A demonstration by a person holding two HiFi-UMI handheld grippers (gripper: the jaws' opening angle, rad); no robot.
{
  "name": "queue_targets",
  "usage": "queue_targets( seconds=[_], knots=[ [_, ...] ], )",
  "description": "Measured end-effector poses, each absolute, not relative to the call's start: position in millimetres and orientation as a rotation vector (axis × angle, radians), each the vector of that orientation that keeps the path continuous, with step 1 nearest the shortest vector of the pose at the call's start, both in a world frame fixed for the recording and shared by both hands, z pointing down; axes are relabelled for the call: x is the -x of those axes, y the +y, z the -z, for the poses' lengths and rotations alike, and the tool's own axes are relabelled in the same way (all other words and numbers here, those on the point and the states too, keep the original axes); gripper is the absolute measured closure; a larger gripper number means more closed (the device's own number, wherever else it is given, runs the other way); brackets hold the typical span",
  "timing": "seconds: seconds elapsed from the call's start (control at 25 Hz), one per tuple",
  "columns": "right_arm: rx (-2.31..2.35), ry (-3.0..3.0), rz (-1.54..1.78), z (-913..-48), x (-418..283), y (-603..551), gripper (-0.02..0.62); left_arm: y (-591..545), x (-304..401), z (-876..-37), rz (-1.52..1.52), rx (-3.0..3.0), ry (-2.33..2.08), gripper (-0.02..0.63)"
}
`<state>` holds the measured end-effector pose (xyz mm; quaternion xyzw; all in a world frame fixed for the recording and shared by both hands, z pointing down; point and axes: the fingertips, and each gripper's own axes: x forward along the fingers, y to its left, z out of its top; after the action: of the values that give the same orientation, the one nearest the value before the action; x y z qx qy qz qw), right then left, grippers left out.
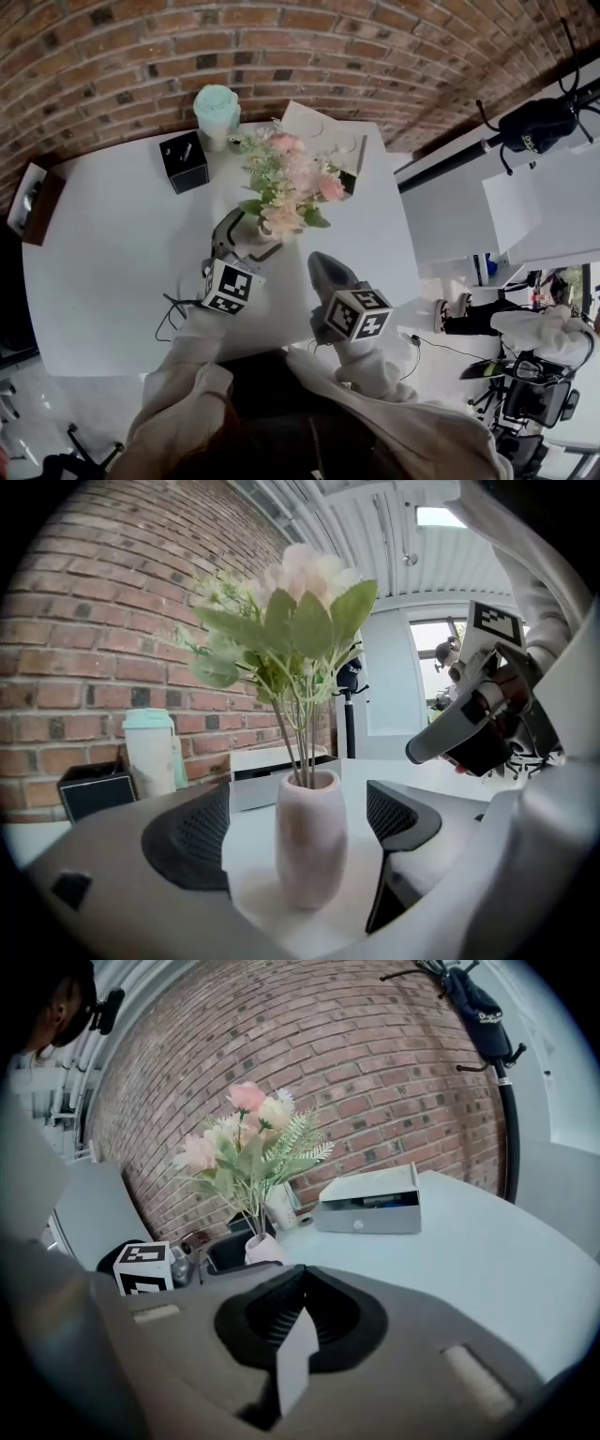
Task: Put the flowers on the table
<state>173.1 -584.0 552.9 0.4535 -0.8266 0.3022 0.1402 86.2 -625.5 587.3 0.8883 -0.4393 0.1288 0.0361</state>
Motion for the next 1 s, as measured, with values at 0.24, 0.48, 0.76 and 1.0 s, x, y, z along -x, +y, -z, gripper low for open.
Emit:
queue_targets(
  seconds=[0.24, 0.48, 0.76, 1.0],
  knots=[
    [-1.290, -2.430, -0.876, -538.1, -175.6, -555.2, 0.597, -586.3, -68.6, -562.8, -0.403, -2.630, -1.458, 0.172],
    [-1.253, -2.472, -0.880, -527.1, -179.6, -510.3, 0.597, -527.3, -64.8, -556.7, -0.341, -2.428, -1.409, 0.173],
    [-1.258, -2.512, -0.905, -512.7, -195.5, -455.2, 0.597, -463.4, -77.8, -523.8, -0.346, -2.388, -1.564, 0.363],
    [-1.240, -2.632, -0.891, -497.9, -193.7, -414.0, 0.597, -413.3, -99.5, -508.8, -0.380, -2.405, -1.619, 0.540]
  ],
)
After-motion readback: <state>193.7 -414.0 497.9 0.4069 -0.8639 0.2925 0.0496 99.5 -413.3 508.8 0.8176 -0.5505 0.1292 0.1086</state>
